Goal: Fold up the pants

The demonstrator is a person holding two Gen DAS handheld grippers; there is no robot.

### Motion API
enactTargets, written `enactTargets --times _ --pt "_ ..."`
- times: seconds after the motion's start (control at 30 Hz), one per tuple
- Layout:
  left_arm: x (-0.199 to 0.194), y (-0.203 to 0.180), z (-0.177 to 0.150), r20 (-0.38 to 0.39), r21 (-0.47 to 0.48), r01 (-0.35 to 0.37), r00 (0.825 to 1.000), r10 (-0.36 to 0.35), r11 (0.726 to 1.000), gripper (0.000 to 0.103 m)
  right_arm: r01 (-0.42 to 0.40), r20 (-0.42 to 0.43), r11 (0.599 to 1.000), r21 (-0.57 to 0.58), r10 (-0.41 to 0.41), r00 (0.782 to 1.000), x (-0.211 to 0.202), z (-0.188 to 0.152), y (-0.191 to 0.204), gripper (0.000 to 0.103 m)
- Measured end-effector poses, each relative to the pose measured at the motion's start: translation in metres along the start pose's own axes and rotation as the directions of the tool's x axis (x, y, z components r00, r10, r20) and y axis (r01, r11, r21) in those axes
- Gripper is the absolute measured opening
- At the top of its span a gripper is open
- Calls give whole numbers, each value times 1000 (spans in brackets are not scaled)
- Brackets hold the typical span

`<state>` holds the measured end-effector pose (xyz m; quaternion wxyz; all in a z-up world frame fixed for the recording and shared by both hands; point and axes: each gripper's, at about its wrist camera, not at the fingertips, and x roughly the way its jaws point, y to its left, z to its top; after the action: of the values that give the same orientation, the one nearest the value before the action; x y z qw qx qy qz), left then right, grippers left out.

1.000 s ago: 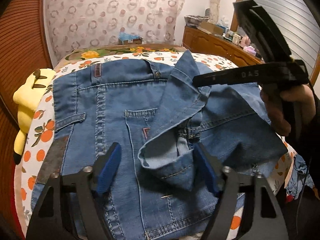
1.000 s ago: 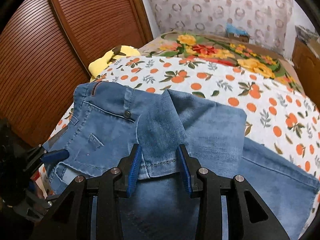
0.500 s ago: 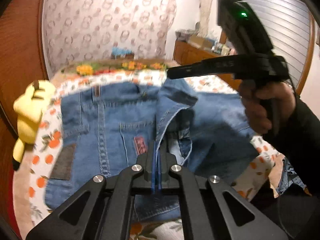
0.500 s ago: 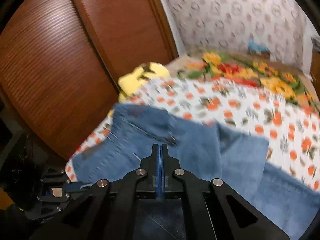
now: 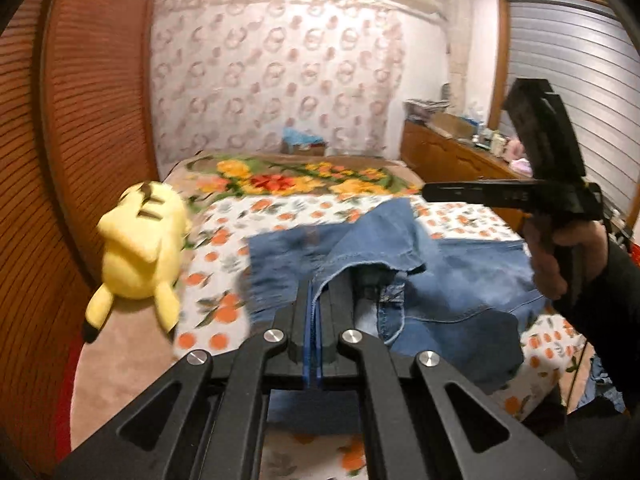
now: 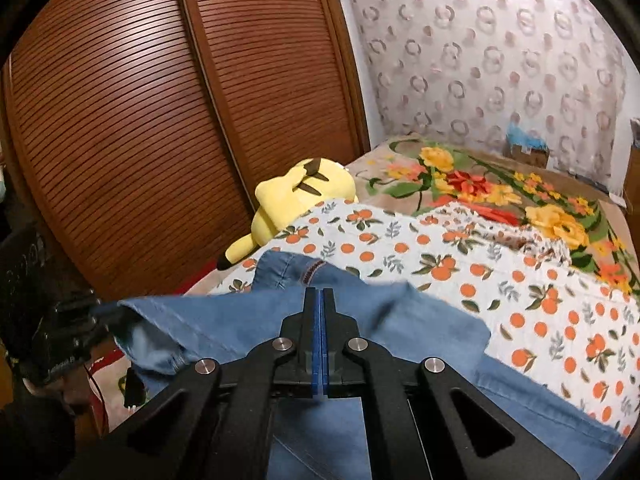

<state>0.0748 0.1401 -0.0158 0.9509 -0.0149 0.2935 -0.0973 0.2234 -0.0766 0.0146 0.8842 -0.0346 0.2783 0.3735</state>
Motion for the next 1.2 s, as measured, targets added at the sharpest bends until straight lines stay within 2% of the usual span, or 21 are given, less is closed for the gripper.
enactTargets --times 0.13,0.2,0.3,0.37,0.53,0.57,0.63,0.7,0.8,0.87,1.0,1.2 --pt "18 13 -19 -61 -16 -27 998 26 1000 2 -9 -56 1000 26 11 998 26 -1 2 28" --pt "31 15 -28 -93 -17 -37 995 36 999 2 -19 -91 999 44 23 996 40 -2 1 51" --pt "44 18 -39 -129 -19 -46 991 43 999 2 -18 -143 997 69 28 989 64 -5 2 59" --pt "53 22 -46 -154 -26 -47 987 43 999 2 3 -177 997 77 11 984 80 -9 0 60" --pt "62 26 -58 -186 -44 -46 982 37 998 2 -16 -231 997 81 34 972 104 -14 1 60" --pt "62 27 -60 -186 -48 -43 982 33 998 2 -25 -232 997 74 42 972 106 -14 2 59" --pt "59 27 -61 -175 -51 -34 984 24 998 2 -58 -230 996 64 71 971 105 -12 5 39" --pt "52 27 -59 -149 -53 -19 989 11 998 2 -86 -223 995 46 94 970 103 -9 8 7" --pt "41 28 -54 -109 -64 -14 994 7 998 2 -152 -177 988 18 152 972 94 0 11 5" --pt "34 30 -49 -87 -72 -18 996 12 997 2 -167 -134 986 -2 165 977 85 13 18 4" --pt "33 33 -46 -92 -67 -43 995 37 997 2 -160 -100 986 -37 156 983 82 40 33 4" --pt "34 43 -53 -108 -103 -64 993 53 993 2 -121 -122 989 -81 110 986 102 54 55 4"
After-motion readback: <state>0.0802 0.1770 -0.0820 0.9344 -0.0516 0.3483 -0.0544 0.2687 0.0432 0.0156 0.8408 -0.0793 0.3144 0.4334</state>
